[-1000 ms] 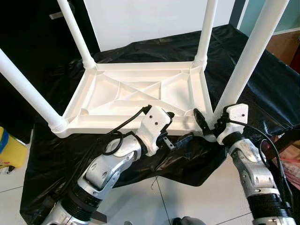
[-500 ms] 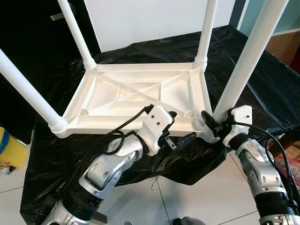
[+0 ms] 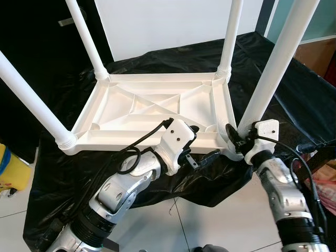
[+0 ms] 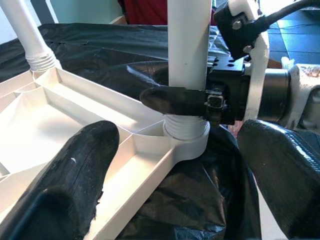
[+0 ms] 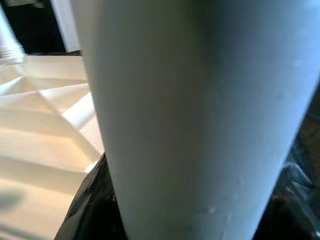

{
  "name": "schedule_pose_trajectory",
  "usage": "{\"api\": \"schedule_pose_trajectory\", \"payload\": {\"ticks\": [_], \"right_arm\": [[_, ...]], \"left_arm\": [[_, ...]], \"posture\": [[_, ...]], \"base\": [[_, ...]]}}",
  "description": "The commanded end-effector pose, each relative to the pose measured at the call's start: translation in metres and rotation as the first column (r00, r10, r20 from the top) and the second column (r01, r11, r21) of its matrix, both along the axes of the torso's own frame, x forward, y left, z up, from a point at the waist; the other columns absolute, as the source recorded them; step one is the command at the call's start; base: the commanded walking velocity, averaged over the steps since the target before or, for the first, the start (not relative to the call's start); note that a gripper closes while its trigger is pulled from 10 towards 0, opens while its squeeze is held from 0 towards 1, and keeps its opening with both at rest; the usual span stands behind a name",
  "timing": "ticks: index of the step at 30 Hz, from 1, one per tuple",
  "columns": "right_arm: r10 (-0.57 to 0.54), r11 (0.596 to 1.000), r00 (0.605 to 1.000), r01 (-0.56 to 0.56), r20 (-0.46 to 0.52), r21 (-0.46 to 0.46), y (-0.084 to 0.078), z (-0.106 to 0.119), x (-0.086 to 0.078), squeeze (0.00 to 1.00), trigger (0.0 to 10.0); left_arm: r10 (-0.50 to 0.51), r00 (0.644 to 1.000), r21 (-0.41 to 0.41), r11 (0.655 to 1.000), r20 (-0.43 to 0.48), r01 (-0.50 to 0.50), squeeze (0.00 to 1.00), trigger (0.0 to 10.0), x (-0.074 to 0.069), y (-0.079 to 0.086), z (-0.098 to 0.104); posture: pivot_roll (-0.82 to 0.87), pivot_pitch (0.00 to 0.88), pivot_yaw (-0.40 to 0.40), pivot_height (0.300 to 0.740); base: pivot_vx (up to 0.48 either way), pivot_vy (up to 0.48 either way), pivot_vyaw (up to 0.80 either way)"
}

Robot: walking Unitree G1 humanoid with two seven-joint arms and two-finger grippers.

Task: Building children table

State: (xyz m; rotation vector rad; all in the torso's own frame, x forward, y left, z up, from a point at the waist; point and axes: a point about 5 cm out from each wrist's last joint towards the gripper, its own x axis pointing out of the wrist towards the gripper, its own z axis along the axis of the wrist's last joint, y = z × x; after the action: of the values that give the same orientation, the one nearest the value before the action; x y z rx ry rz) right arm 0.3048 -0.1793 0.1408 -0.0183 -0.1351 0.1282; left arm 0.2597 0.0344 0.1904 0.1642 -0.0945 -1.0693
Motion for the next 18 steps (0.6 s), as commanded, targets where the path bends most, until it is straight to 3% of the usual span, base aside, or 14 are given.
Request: {"api": "schedule_pose_trajectory", "payload": {"ticks": [1, 5, 7, 9, 11, 18], "right_arm": [[-0.082, 0.994, 0.993, 0.088, -0.089, 0.062, 0.003, -0.016, -0.003, 0.0, 10.0], [-0.134, 0.987, 0.986, 0.141, -0.101, 0.071, 0.006, -0.017, -0.003, 0.0, 10.0], [-0.292, 0.947, 0.948, 0.305, -0.124, 0.104, 0.014, -0.023, -0.006, 0.0, 10.0], [-0.292, 0.947, 0.948, 0.305, -0.124, 0.104, 0.014, -0.023, -0.006, 0.0, 10.0], [-0.367, 0.912, 0.918, 0.387, -0.149, 0.138, 0.022, -0.026, -0.009, 0.0, 10.0], [-0.329, 0.925, 0.936, 0.345, -0.123, 0.157, 0.029, -0.019, -0.008, 0.0, 10.0]], "left_arm": [[-0.152, 0.988, 0.035, 0.988, -0.009, 0.152, 0.0, 10.0, -0.006, -0.004, -0.003], [-0.151, 0.989, 0.035, 0.988, -0.009, 0.151, 0.0, 10.0, -0.006, -0.004, -0.003], [-0.151, 0.988, 0.037, 0.988, -0.013, 0.151, 0.0, 10.0, -0.006, -0.003, -0.004], [-0.151, 0.988, 0.037, 0.988, -0.013, 0.151, 0.0, 10.0, -0.006, -0.003, -0.004], [-0.149, 0.989, 0.041, 0.988, -0.015, 0.15, 0.0, 10.0, -0.006, -0.003, -0.004], [-0.147, 0.989, 0.046, 0.988, -0.013, 0.148, 0.0, 10.0, -0.005, -0.001, -0.003]], "posture": [[-0.2, 0.055, 0.047, 0.74], [-0.2, 0.057, 0.046, 0.74], [-0.2, 0.067, 0.047, 0.74], [-0.2, 0.067, 0.047, 0.74], [-0.19, 0.069, 0.052, 0.74], [-0.2, 0.073, 0.051, 0.74]], "base": [[0.0, 0.0, 0.0], [0.0, 0.0, 0.0], [0.0, 0.0, 0.0], [0.0, 0.0, 0.0], [0.0, 0.0, 0.0], [0.0, 0.0, 0.0]]}}
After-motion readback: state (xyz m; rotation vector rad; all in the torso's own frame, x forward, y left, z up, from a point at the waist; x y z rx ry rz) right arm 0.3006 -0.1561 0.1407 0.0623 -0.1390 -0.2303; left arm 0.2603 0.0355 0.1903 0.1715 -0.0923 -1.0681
